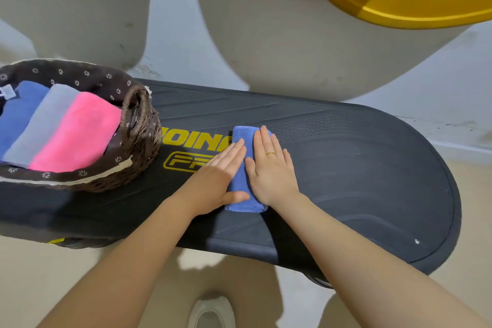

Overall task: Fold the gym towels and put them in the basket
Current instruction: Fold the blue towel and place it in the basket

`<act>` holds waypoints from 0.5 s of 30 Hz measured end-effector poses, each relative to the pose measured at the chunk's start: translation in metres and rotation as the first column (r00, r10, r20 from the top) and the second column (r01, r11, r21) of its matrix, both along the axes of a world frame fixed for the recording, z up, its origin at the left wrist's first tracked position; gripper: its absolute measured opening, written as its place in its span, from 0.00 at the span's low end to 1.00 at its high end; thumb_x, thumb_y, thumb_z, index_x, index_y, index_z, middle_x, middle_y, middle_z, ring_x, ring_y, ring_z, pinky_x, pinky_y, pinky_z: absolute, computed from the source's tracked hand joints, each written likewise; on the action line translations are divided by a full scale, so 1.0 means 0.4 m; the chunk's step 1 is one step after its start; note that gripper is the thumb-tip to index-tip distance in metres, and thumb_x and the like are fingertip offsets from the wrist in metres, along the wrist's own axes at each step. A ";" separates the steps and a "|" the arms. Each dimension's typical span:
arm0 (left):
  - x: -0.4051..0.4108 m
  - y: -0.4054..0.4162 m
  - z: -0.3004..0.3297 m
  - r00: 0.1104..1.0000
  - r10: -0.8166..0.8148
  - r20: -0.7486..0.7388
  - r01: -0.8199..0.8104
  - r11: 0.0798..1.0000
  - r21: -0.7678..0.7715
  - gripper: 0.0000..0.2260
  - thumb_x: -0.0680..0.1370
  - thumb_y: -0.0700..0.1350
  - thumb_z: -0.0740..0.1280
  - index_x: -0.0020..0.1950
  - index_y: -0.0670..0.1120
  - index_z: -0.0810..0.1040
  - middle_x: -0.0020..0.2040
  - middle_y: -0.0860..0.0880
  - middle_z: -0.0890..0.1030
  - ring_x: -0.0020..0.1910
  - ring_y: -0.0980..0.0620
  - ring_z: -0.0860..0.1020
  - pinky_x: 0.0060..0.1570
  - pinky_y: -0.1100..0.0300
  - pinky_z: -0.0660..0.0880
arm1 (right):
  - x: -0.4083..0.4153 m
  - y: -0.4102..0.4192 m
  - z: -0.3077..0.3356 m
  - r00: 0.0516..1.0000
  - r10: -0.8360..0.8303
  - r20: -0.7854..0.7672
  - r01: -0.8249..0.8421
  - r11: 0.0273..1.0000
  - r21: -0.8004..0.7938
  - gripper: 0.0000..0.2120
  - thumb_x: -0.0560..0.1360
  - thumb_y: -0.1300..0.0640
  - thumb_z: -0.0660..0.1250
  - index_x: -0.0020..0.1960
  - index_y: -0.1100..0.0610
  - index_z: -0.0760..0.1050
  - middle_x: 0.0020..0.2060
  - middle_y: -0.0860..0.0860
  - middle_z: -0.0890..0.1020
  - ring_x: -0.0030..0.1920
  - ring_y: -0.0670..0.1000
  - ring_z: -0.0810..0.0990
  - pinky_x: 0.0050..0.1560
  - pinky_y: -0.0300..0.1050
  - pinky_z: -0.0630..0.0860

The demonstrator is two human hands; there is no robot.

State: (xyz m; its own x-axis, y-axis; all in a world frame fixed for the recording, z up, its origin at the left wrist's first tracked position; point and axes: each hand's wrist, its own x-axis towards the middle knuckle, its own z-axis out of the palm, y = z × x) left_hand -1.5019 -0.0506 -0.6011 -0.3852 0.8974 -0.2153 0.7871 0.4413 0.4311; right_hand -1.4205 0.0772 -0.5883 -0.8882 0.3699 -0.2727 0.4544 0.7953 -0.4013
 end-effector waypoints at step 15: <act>0.042 0.003 0.025 0.972 0.093 -0.215 -0.089 0.996 0.028 0.42 0.70 0.67 0.53 0.76 0.40 0.50 0.77 0.44 0.50 0.76 0.51 0.49 0.74 0.55 0.51 | 0.028 0.030 -0.009 0.996 0.085 -0.007 -0.085 0.996 -0.039 0.30 0.81 0.49 0.48 0.76 0.60 0.39 0.77 0.54 0.40 0.77 0.52 0.42 0.76 0.50 0.47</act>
